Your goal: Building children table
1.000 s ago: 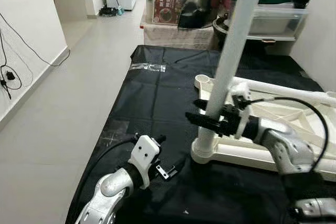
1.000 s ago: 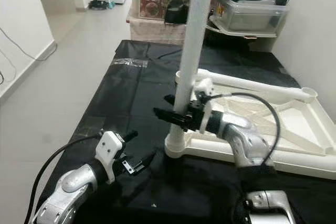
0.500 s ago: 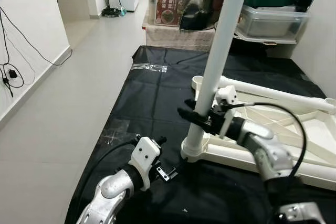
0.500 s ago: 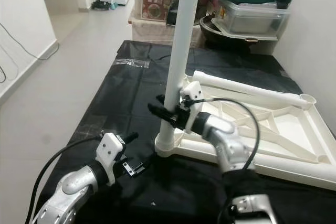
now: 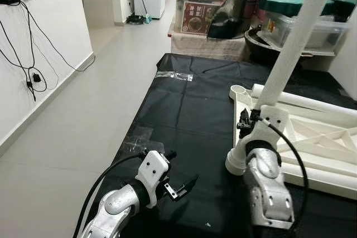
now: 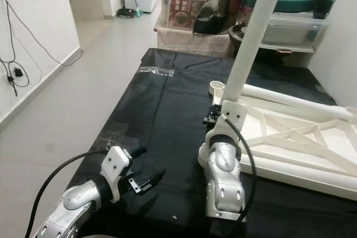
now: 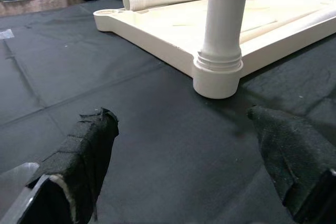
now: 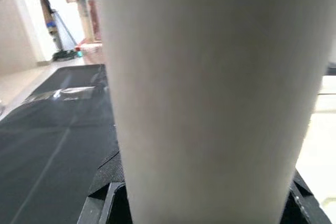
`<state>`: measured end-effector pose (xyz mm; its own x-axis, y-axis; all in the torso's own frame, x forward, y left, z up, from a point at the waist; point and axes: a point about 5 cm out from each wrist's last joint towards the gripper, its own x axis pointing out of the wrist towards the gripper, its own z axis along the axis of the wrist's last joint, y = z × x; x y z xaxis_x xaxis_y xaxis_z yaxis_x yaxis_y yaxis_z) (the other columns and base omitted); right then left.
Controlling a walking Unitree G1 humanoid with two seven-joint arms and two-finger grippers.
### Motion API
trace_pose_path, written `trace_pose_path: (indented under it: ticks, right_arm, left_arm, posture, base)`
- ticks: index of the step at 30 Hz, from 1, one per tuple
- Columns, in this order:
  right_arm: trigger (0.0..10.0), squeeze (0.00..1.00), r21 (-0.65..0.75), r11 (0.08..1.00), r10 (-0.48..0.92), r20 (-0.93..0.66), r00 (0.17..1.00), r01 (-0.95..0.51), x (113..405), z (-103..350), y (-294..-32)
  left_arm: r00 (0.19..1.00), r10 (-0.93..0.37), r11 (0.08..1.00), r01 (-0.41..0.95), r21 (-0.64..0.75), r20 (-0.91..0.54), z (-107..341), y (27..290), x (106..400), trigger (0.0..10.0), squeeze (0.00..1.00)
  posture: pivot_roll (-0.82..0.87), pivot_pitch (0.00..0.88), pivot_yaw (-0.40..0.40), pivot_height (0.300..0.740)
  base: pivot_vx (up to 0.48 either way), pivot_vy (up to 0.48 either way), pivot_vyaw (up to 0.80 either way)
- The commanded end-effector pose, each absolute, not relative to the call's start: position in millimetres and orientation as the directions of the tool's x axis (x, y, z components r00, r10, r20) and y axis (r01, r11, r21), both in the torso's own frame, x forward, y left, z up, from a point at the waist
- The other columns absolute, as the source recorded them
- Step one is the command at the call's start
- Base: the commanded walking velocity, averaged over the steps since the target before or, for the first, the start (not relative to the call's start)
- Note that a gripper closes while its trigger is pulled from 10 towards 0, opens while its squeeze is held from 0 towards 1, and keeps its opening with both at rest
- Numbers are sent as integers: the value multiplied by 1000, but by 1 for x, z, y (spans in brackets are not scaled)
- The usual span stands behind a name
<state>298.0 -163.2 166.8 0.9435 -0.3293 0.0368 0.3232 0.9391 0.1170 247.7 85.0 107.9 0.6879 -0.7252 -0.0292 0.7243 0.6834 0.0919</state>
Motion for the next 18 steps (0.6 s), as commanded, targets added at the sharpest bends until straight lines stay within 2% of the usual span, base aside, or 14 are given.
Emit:
trace_pose_path:
  ticks: [1, 2, 3, 4, 6, 7, 8, 9, 11, 13, 14, 16, 17, 18]
  right_arm:
    - [0, 0, 155, 893, -425, -25, 905, 423, 294, 152, -171]
    - [10000, 0, 189, 927, -330, 4, 944, 323, 299, 155, -156]
    - [10000, 0, 189, 927, -330, 4, 944, 323, 299, 155, -156]
    - [10000, 1000, 216, 947, -249, 33, 968, 236, 301, 156, -144]
    - [10000, 1000, 216, 947, -249, 33, 968, 236, 301, 156, -144]
    - [10000, 1000, 247, 958, -164, 54, 985, 146, 303, 156, -138]
    - [10000, 1000, 247, 958, -164, 54, 985, 146, 303, 156, -138]
    - [10000, 0, 243, 969, -73, 92, 993, 49, 306, 156, -143]
    - [10000, 0, 231, 973, -4, 111, 994, -22, 308, 156, -152]
    - [10000, 0, 210, 964, 136, 128, 982, -161, 311, 159, -168]
    - [10000, 0, 210, 964, 136, 128, 982, -161, 311, 159, -168]
    - [10000, 0, 161, 903, 387, 103, 916, -399, 310, 166, -175]
    - [10000, 0, 161, 903, 387, 103, 916, -399, 310, 166, -175]
    - [10000, 0, 143, 868, 467, 87, 880, -475, 309, 169, -177]
  left_arm:
    - [688, -725, 683, 725, 91, -32, 106, 85, 247, 10000, 0]
    - [690, -723, 686, 722, 90, -30, 107, 85, 247, 10000, 0]
    - [690, -723, 686, 722, 90, -30, 107, 85, 247, 10000, 0]
    - [693, -721, 688, 720, 89, -28, 107, 85, 247, 10000, 0]
    - [693, -721, 688, 720, 89, -28, 107, 85, 247, 10000, 0]
    - [694, -719, 690, 718, 88, -26, 107, 84, 247, 10000, 0]
    - [694, -719, 690, 718, 88, -26, 107, 84, 247, 10000, 0]
    - [696, -718, 692, 717, 87, -24, 108, 83, 248, 10000, 0]
    - [696, -717, 692, 716, 86, -21, 108, 83, 248, 10000, 0]
    - [696, -717, 693, 716, 84, -19, 108, 82, 248, 10000, 0]
    - [696, -717, 693, 716, 84, -19, 108, 82, 248, 10000, 0]
    - [694, -720, 691, 718, 81, -17, 108, 81, 249, 10000, 0]
    - [694, -720, 691, 718, 81, -17, 108, 81, 249, 10000, 0]
    - [693, -720, 690, 719, 81, -17, 108, 81, 250, 10000, 0]
  posture:
    - [179, 0, -56, 740]
    - [185, 0, -64, 740]
    - [185, 0, -64, 740]
    - [188, 0, -69, 740]
    - [188, 0, -69, 740]
    - [190, 0, -71, 740]
    - [190, 0, -71, 740]
    - [190, 0, -73, 740]
    - [185, 0, -71, 740]
    - [185, 0, -71, 740]
    - [185, 0, -71, 740]
    - [175, 0, -67, 740]
    - [175, 0, -67, 740]
    - [175, 0, -67, 740]
  base:
    - [0, 0, 0]
    - [0, 0, 0]
    - [0, 0, 0]
    - [0, 0, 0]
    - [0, 0, 0]
    - [0, 0, 0]
    - [0, 0, 0]
    - [0, 0, 0]
    - [0, 0, 0]
    - [0, 0, 0]
    - [0, 0, 0]
    - [0, 0, 0]
    - [0, 0, 0]
    - [0, 0, 0]
